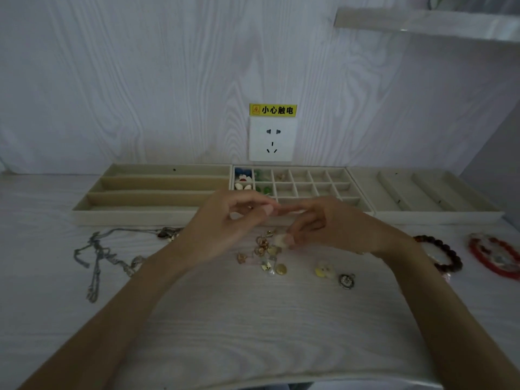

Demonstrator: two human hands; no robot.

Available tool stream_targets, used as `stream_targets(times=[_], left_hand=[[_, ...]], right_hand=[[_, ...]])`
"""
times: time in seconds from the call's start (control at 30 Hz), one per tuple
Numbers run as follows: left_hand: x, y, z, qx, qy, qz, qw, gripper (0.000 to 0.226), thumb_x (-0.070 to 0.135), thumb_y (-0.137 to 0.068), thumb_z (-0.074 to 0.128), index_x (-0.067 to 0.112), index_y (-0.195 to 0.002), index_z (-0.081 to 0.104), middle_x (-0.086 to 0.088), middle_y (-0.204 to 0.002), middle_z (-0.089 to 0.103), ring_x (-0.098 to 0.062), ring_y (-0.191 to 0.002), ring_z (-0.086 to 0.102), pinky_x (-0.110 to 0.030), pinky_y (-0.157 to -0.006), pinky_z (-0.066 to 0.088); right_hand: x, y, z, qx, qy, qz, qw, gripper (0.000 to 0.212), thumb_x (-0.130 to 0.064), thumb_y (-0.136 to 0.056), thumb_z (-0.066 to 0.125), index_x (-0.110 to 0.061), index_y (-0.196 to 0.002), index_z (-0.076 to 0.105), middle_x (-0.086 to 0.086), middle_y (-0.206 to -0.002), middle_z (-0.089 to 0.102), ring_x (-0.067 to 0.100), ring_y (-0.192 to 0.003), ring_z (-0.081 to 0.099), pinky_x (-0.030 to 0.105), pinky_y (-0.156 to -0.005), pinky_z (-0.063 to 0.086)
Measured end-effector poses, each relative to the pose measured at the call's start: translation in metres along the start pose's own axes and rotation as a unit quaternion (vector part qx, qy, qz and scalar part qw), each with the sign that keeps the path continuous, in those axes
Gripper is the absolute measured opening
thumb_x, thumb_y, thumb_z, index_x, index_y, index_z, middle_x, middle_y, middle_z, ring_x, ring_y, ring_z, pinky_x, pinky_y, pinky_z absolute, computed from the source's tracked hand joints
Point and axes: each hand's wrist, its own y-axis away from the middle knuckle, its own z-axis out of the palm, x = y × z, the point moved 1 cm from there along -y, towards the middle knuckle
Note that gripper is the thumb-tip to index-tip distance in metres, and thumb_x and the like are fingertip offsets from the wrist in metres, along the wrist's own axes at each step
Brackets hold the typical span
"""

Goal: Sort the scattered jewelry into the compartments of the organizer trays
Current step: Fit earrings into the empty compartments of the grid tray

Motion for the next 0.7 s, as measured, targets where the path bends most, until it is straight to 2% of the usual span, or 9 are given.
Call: stream_targets(times=[0.07,0.17,0.2,0.27,0.33,0.43,0.53,0.63,0.7], left_hand=[[-0.001,0.0,0.003,-0.005,0.005,-0.007,1.0,0.017,0.021,-0.09,0.06,0.032,-0.098,0.07,0.024,-0.095,0.069,0.009,-0.089,0.061,-0.004,-0.067,0.042],[-0.004,0.0,0.005,0.009,0.004,-0.02,1.0,0.022,0.016,-0.085,0.065,0.033,-0.096,0.071,0.024,-0.093,0.069,0.008,-0.087,0.062,-0.006,-0.07,0.043],[-0.004,0.0,0.006,0.009,0.005,-0.025,1.0,0.021,0.017,-0.083,0.068,0.032,-0.097,0.071,0.023,-0.093,0.069,0.006,-0.086,0.063,-0.009,-0.072,0.045],[-0.002,0.001,0.007,0.008,0.021,-0.024,0.999,0.02,0.024,-0.079,0.073,0.029,-0.098,0.072,0.018,-0.093,0.071,0.002,-0.085,0.065,-0.018,-0.078,0.05],[-0.001,0.002,0.008,0.008,0.038,-0.011,0.999,0.025,0.035,-0.076,0.073,0.026,-0.099,0.073,0.014,-0.093,0.072,-0.002,-0.085,0.066,-0.023,-0.077,0.053],[0.0,0.001,0.006,0.017,0.043,0.015,0.999,0.029,0.04,-0.074,0.071,0.025,-0.099,0.073,0.012,-0.089,0.073,-0.002,-0.082,0.066,-0.017,-0.07,0.049],[0.005,-0.009,0.002,-0.008,0.005,0.037,0.999,0.034,0.035,-0.078,0.07,0.034,-0.112,0.065,0.013,-0.088,0.072,0.001,-0.083,0.064,-0.01,-0.073,0.046],[0.009,-0.028,-0.002,-0.052,-0.108,0.062,0.991,0.03,0.037,-0.086,0.064,0.038,-0.117,0.064,0.017,-0.094,0.069,0.002,-0.086,0.062,-0.016,-0.076,0.049],[0.007,-0.046,-0.001,-0.049,-0.159,0.061,0.984,0.026,0.04,-0.088,0.061,0.037,-0.113,0.066,0.018,-0.096,0.069,0.003,-0.084,0.061,-0.024,-0.076,0.051]], right_hand=[[-0.002,0.0,0.003,0.018,-0.069,0.008,0.997,0.031,-0.008,-0.082,0.067,-0.01,-0.111,0.057,0.003,-0.077,0.073,0.008,-0.073,0.07,0.015,-0.065,0.052],[-0.005,-0.001,0.008,0.061,-0.104,-0.001,0.993,0.014,-0.007,-0.083,0.065,-0.009,-0.09,0.054,0.005,-0.073,0.072,0.006,-0.065,0.069,0.008,-0.05,0.045],[-0.006,-0.001,0.009,0.078,-0.117,-0.011,0.99,0.015,-0.009,-0.081,0.068,-0.009,-0.086,0.054,0.007,-0.073,0.072,0.009,-0.066,0.069,0.01,-0.052,0.048],[-0.006,-0.003,0.01,0.112,-0.123,-0.026,0.986,0.024,-0.022,-0.072,0.072,-0.008,-0.081,0.054,0.011,-0.076,0.073,0.015,-0.071,0.071,0.023,-0.066,0.057],[-0.005,-0.003,0.01,0.141,-0.118,-0.032,0.982,0.032,-0.031,-0.066,0.072,-0.008,-0.08,0.054,0.012,-0.076,0.073,0.017,-0.071,0.071,0.032,-0.075,0.057],[-0.003,-0.004,0.011,0.175,-0.115,-0.044,0.977,0.03,-0.032,-0.067,0.072,-0.009,-0.076,0.054,0.012,-0.075,0.073,0.018,-0.07,0.07,0.032,-0.075,0.057],[-0.003,-0.003,0.01,0.185,-0.134,-0.057,0.972,0.02,-0.025,-0.076,0.069,-0.01,-0.075,0.057,0.009,-0.072,0.073,0.015,-0.068,0.069,0.024,-0.068,0.056],[-0.001,-0.004,0.005,0.198,-0.174,-0.049,0.963,0.028,-0.035,-0.077,0.063,-0.01,-0.091,0.059,0.011,-0.082,0.073,0.022,-0.076,0.071,0.026,-0.07,0.056],[0.003,-0.004,-0.002,0.211,-0.177,-0.033,0.961,0.026,-0.031,-0.083,0.061,-0.01,-0.099,0.059,0.009,-0.088,0.073,0.021,-0.079,0.071,0.027,-0.07,0.057]])
